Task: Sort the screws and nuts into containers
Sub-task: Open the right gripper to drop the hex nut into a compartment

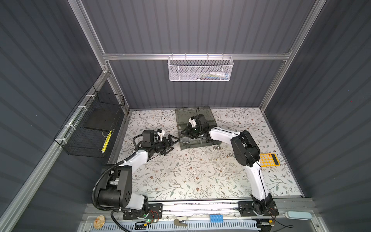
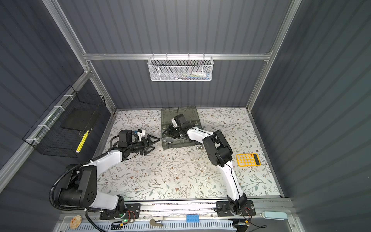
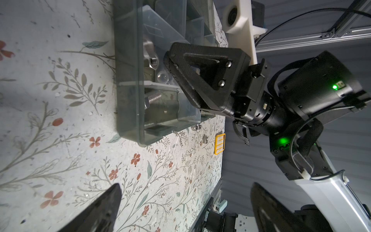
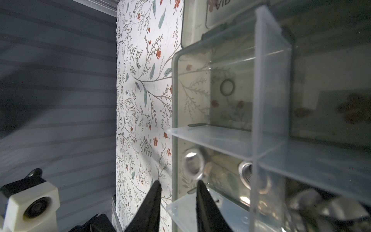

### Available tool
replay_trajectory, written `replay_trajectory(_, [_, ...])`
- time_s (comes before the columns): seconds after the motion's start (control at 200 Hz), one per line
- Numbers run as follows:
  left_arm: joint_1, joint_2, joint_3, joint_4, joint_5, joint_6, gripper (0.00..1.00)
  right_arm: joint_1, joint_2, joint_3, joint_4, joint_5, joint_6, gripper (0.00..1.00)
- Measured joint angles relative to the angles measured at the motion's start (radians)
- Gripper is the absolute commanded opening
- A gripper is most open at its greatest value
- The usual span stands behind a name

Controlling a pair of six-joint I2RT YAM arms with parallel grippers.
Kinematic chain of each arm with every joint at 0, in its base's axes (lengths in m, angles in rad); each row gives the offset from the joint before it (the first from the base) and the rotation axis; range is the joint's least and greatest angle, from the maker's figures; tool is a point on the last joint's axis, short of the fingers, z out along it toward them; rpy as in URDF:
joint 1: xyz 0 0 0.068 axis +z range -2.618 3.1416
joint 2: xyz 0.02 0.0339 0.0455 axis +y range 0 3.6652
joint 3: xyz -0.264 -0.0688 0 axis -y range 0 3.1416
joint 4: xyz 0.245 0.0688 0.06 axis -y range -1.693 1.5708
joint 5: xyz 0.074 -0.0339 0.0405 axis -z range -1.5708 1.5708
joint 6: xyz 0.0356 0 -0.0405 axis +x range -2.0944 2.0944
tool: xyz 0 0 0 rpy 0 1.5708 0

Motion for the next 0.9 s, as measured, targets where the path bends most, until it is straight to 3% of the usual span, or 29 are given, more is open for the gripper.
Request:
replay_trajectory(0.325, [0.0, 0.0, 0.0, -0.006, 0.0, 0.0, 1.0, -0.002, 0.0, 0.002, 0.0, 0.0, -0.004, 0.37])
replay_trajectory(0.901, [0.0, -0.011, 0.0, -0.03, 0.0, 0.0, 1.0, -0.006, -0.057, -0.014, -0.029, 0.025, -0.033, 0.56])
